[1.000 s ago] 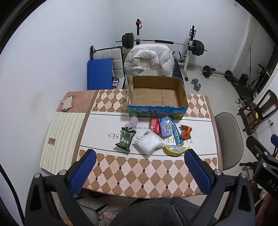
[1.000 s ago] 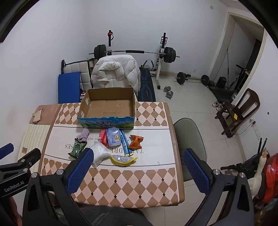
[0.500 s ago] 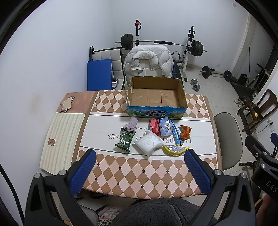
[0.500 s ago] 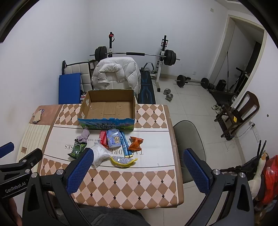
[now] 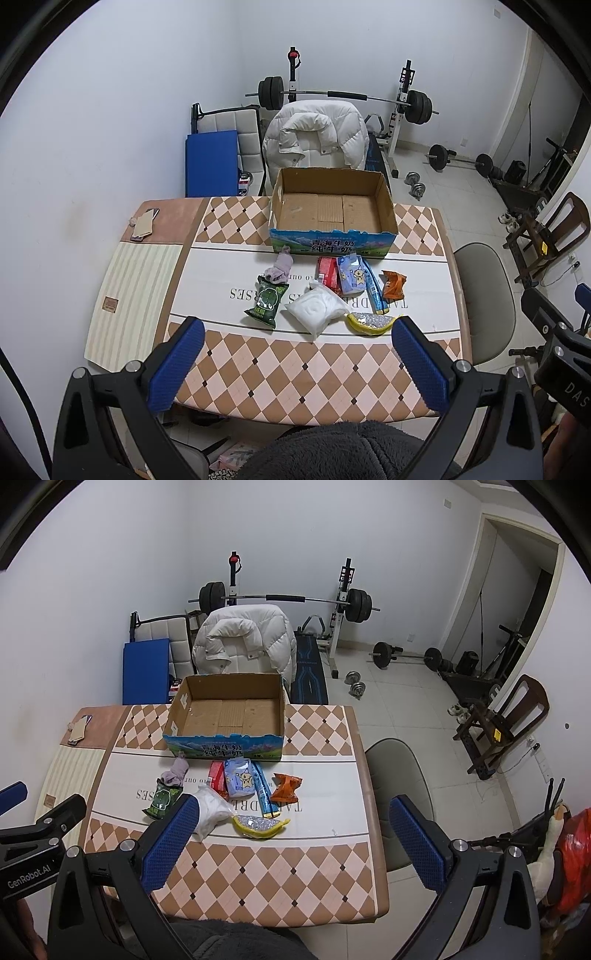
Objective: Organize soft objects
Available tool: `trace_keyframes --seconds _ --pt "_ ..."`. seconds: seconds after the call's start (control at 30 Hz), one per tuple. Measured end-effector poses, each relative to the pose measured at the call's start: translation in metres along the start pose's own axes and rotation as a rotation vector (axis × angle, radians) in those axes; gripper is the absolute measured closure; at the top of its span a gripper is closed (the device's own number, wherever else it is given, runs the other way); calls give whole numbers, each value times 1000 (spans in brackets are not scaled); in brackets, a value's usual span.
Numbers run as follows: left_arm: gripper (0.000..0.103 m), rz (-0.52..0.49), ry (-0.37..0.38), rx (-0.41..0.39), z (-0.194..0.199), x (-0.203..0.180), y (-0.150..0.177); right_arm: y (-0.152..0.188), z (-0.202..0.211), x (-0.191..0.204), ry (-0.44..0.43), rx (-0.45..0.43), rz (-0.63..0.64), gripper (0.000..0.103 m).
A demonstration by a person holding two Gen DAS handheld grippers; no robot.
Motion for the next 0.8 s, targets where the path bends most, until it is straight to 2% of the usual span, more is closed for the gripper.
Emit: trace_keyframes --seconds 0.5,0.8 --pt "0 -2 7 -2 6 1 -15 -2 1 0 2 -3 -2 0" --pt "0 0 8 -6 7 0 -14 -4 3 -2 -1 0 -4 0"
Point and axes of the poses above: each gripper's, at about its wrist camera, not at the fingertips, and z roughly against the way its jaws point, x to its left, y to its underside, the point moved 5 cm from there along -z, roughly the way its jaws point, and after that the axes turned 3 degrees about y, right-handed, at the moved point
